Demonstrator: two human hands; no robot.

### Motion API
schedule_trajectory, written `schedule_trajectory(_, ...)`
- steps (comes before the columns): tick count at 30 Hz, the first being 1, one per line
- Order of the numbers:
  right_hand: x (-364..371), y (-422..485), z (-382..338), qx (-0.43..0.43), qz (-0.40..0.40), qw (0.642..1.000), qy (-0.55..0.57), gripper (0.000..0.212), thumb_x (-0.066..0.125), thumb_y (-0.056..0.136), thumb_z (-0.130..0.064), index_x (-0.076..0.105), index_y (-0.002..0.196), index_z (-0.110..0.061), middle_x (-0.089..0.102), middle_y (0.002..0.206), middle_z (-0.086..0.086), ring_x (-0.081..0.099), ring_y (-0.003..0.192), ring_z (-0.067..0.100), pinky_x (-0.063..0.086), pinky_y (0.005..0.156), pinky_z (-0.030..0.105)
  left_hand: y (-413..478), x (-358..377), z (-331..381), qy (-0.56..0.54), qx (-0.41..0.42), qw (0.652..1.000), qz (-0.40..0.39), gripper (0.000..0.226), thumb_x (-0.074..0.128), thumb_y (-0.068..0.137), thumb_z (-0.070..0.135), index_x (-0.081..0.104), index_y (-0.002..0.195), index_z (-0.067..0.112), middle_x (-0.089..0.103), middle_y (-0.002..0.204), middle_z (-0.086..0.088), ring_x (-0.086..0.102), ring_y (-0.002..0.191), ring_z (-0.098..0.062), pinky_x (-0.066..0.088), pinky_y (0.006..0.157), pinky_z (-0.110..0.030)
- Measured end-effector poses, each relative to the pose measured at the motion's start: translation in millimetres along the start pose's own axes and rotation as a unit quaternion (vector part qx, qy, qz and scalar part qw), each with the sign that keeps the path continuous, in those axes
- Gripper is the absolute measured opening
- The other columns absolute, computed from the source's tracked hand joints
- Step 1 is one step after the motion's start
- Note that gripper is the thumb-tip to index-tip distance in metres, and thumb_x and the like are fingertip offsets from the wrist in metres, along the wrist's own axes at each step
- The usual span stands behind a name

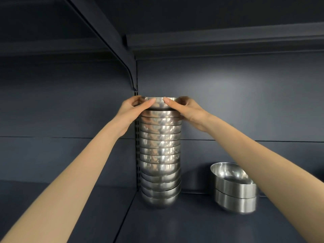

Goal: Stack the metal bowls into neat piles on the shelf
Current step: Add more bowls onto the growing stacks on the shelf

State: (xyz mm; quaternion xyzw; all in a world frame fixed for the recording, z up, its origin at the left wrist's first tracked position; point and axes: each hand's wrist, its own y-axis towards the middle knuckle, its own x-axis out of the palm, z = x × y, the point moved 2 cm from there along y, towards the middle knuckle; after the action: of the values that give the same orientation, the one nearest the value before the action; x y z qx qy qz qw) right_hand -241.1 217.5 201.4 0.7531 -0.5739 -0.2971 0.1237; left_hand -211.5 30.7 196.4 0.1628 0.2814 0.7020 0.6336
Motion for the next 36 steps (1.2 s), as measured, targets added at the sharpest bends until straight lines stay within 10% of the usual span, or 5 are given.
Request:
schedule_trajectory(9,0,-9,1,0.008,0.01,1.0,-0.006,0.019,0.066,0.089,-0.038,0.056,0.084,-0.024,0.064,0.057,-0.021,0.062,0.059,-0.007,0.047,0.073,0.018,-6,1,-5,0.003,-0.01,1.0,-0.012,0.091,0.078,0.051,0.066,0.06,0.113,0.003,0.069,0.114,-0.001,0.062,0.112,-0.017,0.04,0.108,-0.043)
schedule_trajectory(21,5,-15,0,0.056,0.017,0.998,-0.004,0.083,0.072,0.077,-0.054,0.038,0.137,-0.009,0.058,0.121,0.001,0.058,0.11,0.014,0.046,0.104,0.035,-7,-1,-14,0.01,-0.034,0.999,-0.021,0.074,0.075,0.054,0.069,0.06,0.111,0.024,0.064,0.121,0.006,0.057,0.117,-0.01,0.039,0.109,-0.038)
schedule_trajectory(28,-9,-38,-1,0.043,-0.006,0.99,-0.135,0.076,0.056,0.094,-0.046,0.019,0.15,-0.011,0.044,0.143,-0.004,0.046,0.126,0.01,0.029,0.092,0.009,-22,-7,-16,0.063,-0.064,0.996,-0.001,0.072,0.05,0.089,0.06,0.034,0.147,0.019,0.041,0.148,0.003,0.041,0.133,-0.014,0.035,0.11,-0.033)
schedule_trajectory(36,-47,-94,17,0.043,-0.033,0.917,-0.395,0.09,0.038,0.09,-0.067,0.004,0.156,-0.016,0.006,0.164,-0.001,0.006,0.15,0.017,0.009,0.122,0.042,-88,-16,-17,0.348,-0.026,0.937,-0.003,0.08,0.03,0.091,0.067,0.014,0.154,0.021,0.016,0.16,0.003,0.019,0.145,-0.017,0.02,0.116,-0.037)
